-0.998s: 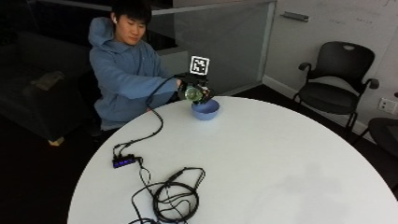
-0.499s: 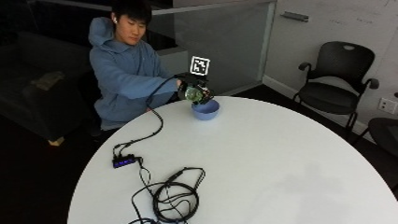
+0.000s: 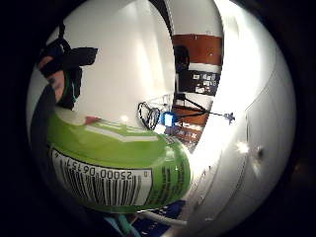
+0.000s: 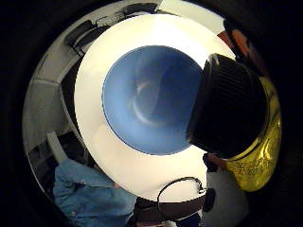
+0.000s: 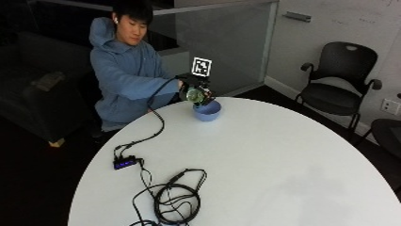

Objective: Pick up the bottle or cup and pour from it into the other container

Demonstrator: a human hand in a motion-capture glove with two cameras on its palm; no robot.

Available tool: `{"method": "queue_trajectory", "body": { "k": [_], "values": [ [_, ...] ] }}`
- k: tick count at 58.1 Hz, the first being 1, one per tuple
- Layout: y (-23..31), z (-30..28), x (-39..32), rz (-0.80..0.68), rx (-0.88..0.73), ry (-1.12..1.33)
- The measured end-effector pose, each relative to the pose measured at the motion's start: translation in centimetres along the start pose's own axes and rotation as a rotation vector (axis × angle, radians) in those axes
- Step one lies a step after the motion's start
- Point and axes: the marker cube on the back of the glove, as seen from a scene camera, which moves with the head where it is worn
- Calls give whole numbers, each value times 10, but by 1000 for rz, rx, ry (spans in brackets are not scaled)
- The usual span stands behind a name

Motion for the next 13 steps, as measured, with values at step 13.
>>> {"method": "queue_trajectory", "body": {
  "k": [13],
  "values": [
    [-3, 2, 7, 83, -14, 27]
  ]
}}
